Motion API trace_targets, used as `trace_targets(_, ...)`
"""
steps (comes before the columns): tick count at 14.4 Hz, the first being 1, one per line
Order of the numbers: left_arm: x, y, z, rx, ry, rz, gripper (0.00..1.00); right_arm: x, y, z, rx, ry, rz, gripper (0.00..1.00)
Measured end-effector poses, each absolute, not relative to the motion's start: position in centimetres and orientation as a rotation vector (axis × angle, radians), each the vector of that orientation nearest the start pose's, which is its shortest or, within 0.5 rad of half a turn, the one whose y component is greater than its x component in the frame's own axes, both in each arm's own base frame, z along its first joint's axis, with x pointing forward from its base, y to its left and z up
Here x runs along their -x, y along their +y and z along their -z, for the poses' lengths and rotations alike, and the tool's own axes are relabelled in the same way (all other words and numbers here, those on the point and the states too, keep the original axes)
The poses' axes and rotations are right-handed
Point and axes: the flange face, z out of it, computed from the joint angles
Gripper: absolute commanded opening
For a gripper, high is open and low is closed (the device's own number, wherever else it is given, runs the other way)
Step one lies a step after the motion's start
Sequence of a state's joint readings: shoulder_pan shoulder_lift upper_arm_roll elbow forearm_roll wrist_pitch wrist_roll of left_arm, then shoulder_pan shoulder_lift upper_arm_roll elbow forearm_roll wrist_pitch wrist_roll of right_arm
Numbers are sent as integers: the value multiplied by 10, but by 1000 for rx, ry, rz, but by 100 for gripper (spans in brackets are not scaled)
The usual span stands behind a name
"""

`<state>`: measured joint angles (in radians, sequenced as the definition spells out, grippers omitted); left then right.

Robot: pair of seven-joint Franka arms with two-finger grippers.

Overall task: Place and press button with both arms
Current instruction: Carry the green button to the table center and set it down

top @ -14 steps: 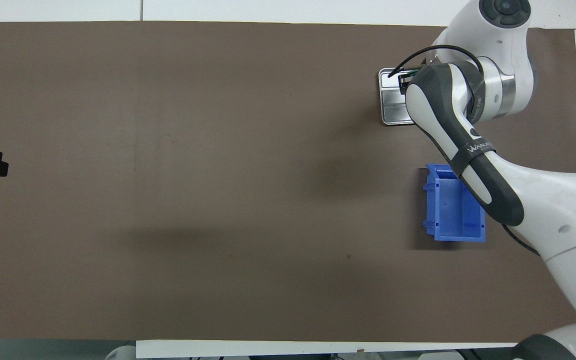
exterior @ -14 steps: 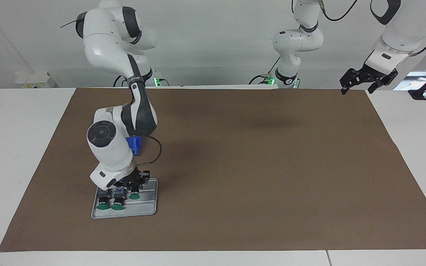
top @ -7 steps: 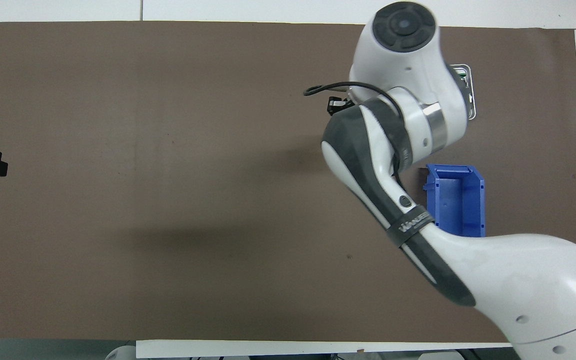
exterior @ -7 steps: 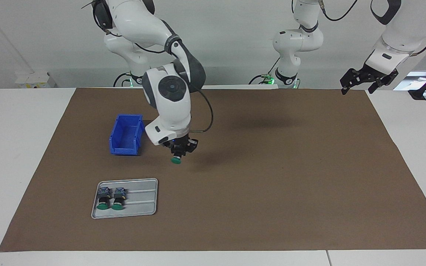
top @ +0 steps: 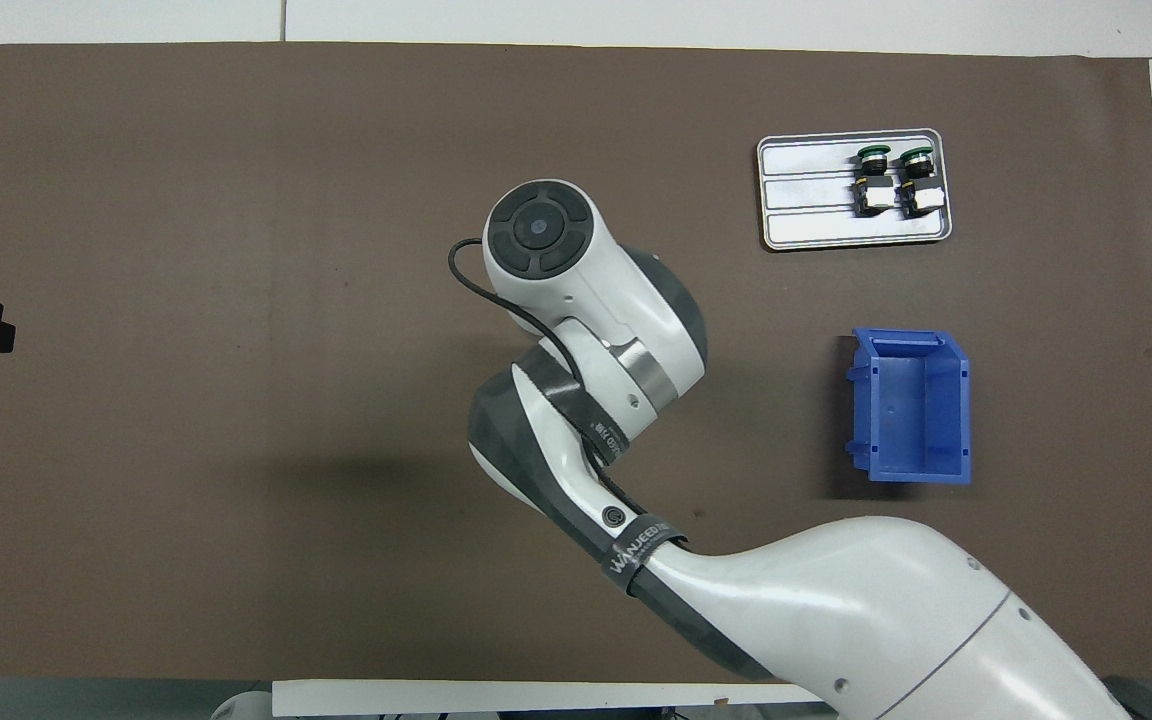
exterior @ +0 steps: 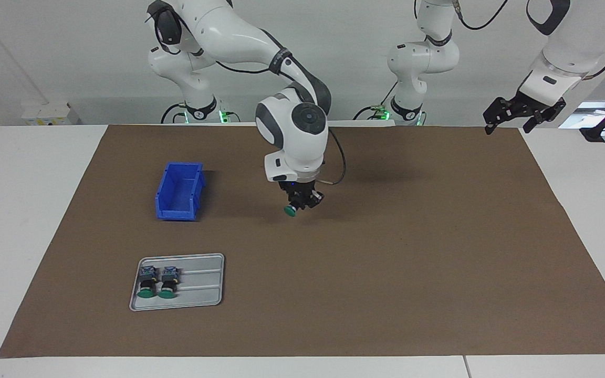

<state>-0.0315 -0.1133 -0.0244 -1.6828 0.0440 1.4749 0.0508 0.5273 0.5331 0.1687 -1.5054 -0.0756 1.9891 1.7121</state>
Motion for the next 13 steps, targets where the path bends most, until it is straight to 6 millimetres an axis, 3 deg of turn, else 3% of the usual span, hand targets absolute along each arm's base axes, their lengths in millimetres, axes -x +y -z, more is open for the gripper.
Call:
trace_targets(2, -507, -24, -625, 3087, 161, -146, 100, -552, 434, -343, 2508, 1868, -66, 5)
trace_targets(4, -507, -24, -625, 3087, 161, -145, 100, -554, 439, -330, 2361, 2023, -80, 5)
trace_targets(7, -507, -24, -625, 3087, 161, -145, 100, -550, 454, -312, 2272, 2085, -87, 6)
trace_targets(11, -507, -24, -624, 3087, 160, -146, 100, -541, 462, -304, 2233, 2137, -97, 10)
trace_targets(12, -507, -24, -624, 3087, 160, -148, 100, -538, 464, -300, 2221, 2151, -98, 16)
trace_targets(13, -507, -24, -623, 3087, 159, -151, 100, -535, 465, -297, 2213, 2161, -99, 32)
